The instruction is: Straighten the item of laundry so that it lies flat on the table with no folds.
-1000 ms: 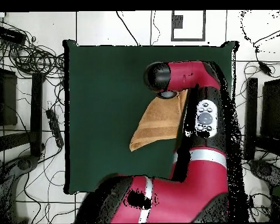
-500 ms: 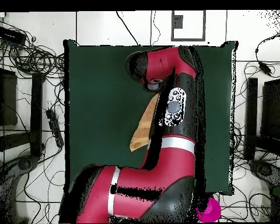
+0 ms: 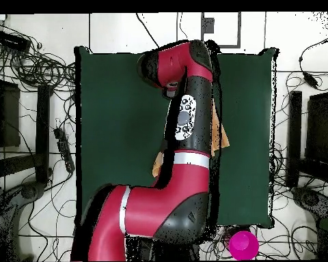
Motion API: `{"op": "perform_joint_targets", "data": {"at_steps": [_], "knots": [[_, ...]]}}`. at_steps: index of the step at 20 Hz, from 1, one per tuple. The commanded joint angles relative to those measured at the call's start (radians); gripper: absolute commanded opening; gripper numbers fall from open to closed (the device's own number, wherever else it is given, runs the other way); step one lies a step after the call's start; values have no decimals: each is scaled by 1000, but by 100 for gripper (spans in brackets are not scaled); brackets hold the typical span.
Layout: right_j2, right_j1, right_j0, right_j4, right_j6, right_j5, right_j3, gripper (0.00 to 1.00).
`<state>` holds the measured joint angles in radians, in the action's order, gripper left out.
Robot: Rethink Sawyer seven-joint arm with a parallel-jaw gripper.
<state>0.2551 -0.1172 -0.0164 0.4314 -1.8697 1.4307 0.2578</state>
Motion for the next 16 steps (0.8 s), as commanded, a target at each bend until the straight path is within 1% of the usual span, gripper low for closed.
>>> {"op": "perform_joint_targets", "data": {"at_steps": [1,6,9,12,14,15,16], "knots": [[36,-119,44,51,-266,136,-228,0],[42,-74,63,43,-276,52,-115,0],[52,-22,100,43,-317,-17,7,0],[45,58,147,24,-376,-120,174,0],[55,93,176,24,-396,-166,248,0],[64,101,186,28,-404,-176,267,0],[84,105,208,46,-420,-194,296,0]]}}
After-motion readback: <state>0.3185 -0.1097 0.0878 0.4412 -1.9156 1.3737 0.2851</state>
